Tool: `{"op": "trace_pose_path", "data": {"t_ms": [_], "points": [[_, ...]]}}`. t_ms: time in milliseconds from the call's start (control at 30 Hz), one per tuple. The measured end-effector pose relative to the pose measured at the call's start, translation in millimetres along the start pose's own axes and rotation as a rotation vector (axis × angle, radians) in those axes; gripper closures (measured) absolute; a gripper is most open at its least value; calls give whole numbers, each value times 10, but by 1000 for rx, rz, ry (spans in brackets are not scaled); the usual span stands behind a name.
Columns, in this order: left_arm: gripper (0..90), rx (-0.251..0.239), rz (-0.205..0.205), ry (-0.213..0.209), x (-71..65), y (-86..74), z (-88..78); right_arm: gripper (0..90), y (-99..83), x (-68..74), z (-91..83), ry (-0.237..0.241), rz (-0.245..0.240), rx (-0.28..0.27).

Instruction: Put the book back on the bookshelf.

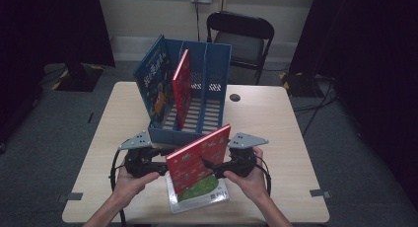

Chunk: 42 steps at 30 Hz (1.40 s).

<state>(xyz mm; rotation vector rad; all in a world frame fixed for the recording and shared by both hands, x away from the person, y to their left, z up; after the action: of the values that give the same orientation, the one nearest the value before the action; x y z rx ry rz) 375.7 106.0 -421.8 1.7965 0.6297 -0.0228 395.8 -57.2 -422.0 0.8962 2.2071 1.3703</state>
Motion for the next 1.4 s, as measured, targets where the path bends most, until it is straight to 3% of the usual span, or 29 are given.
{"op": "trace_pose_path", "data": {"t_ms": [67, 300, 367, 500, 767, 1100, 1400], "points": [[383, 0, -8, -1, 22, -8, 3, 83, -1, -2, 3, -4, 4, -3], [370, 19, -4, -12, 32, -72, 74, 125, -38, -95, -93, -46, 8, -15], [370, 31, 0, 3, 57, -97, 102, 135, -50, -141, -125, -60, 20, -15], [369, 30, -21, -21, 79, -114, 132, 180, -80, -199, -158, -82, 26, -4], [369, 41, -27, -36, 81, -136, 196, 231, -56, -196, -114, -100, 39, 6], [369, 49, -1, -36, 15, -149, 252, 207, -51, -147, -87, -74, 29, 8], [379, 53, 26, -69, -68, -157, 294, 229, -63, -150, -90, -70, 29, 18]]}}
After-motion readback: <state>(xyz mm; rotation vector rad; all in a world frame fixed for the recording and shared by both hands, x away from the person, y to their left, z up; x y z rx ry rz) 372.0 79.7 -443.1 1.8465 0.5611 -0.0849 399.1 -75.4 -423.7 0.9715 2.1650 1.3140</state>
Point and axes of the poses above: each handheld gripper's, and its own axes: z roughly forward along the jaws, y roughly out of its top, x roughly to its left, the point moved 9 cm from there along z, roughly forward along the jaws, and after that the axes turned 8 degrees about -y, right-handed, at the moved point
